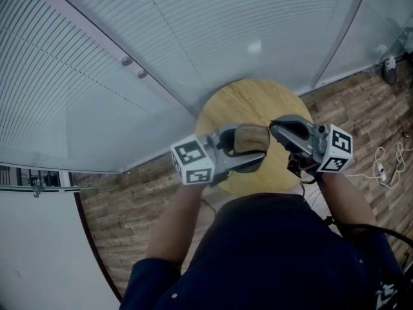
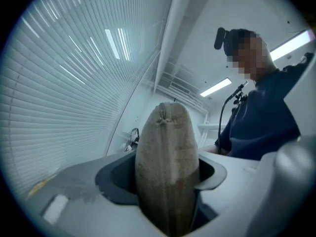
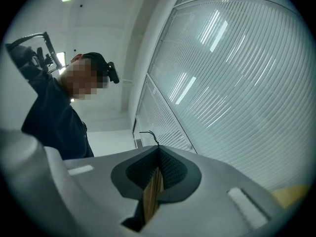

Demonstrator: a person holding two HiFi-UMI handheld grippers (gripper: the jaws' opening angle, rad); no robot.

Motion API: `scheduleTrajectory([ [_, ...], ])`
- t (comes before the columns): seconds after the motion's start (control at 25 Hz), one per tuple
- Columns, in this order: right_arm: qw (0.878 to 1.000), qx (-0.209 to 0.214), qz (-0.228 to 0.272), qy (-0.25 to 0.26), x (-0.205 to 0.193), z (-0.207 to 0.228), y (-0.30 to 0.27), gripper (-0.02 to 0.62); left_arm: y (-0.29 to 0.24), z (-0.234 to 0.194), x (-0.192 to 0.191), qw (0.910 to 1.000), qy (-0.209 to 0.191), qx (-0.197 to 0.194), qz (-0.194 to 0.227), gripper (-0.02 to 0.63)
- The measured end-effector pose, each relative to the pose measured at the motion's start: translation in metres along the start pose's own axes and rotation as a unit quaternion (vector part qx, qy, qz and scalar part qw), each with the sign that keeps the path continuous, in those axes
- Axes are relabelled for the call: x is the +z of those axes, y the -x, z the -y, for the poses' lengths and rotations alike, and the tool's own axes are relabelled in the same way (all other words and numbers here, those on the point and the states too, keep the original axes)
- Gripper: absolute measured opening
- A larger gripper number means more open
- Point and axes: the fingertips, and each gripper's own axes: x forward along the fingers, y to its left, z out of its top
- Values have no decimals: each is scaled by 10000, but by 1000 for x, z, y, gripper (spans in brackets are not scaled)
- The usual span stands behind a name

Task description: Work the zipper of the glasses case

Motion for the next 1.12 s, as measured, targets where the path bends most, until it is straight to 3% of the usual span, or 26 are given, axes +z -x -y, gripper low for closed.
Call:
scheduleTrajectory([
  [0.32,9996,-22,269,-29,8,4,0,8,1,-2,17,9967,517,-102,624,304],
  [0.64,9993,-9,363,93,21,6,-2,8,10,-7,45,9855,1006,-153,1358,301],
  [0.84,9990,91,398,192,29,5,-12,8,16,-10,60,9673,1484,-319,2034,299],
  [1.0,9992,135,243,276,19,-3,-13,8,32,-16,79,9442,1820,-358,2722,299],
  [1.12,9994,109,216,244,13,-7,-9,8,36,-19,90,9378,1879,-339,2900,299],
])
